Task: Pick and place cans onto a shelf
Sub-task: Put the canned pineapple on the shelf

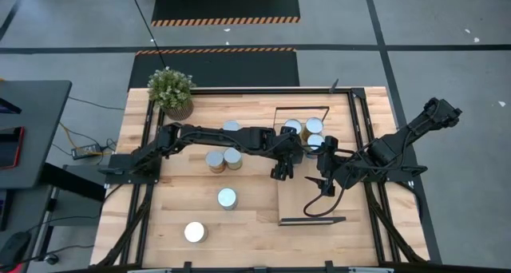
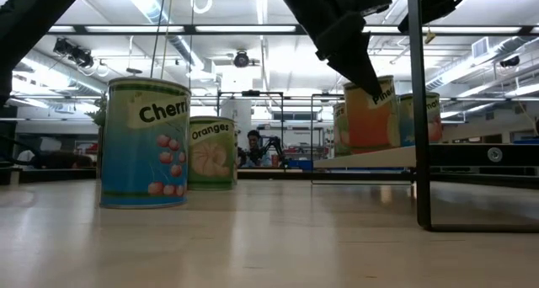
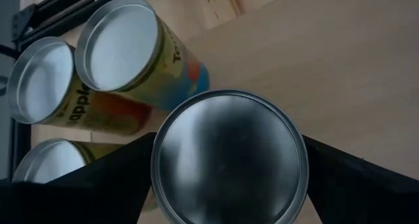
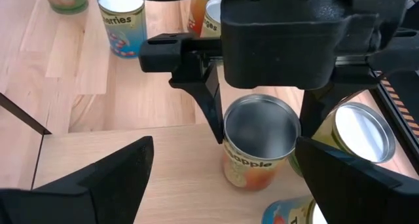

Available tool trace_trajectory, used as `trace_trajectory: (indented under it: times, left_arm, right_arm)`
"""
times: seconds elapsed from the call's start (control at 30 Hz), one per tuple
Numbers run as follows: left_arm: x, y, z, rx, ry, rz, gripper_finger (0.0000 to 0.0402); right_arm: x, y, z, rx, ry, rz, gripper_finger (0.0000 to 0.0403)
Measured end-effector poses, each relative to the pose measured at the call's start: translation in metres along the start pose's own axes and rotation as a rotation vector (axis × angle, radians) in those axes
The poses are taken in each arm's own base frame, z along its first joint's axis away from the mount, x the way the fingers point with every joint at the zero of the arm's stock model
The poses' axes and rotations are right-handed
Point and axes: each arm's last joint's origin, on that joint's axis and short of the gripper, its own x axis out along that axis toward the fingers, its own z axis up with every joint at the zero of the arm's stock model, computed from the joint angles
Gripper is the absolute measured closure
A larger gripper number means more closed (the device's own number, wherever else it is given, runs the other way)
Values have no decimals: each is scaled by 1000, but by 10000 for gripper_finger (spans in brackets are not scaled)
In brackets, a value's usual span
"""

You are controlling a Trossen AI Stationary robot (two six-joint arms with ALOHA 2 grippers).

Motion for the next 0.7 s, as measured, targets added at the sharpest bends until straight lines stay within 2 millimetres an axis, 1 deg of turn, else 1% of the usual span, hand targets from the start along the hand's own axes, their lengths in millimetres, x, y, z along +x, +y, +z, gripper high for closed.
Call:
trace_trajectory:
  times: [0.4, 0.57, 0.7]
  left_arm:
    - [0, 1, 1, 13, -6, 12, 47]
    - [0, 0, 0, 17, 20, 55, 47]
    - [0, 1, 0, 8, 22, 57, 46]
  right_arm:
    - [0, 0, 0, 2, -4, 2, 24]
    - [0, 0, 0, -1, -4, 3, 24]
    - [0, 0, 1, 10, -4, 3, 24]
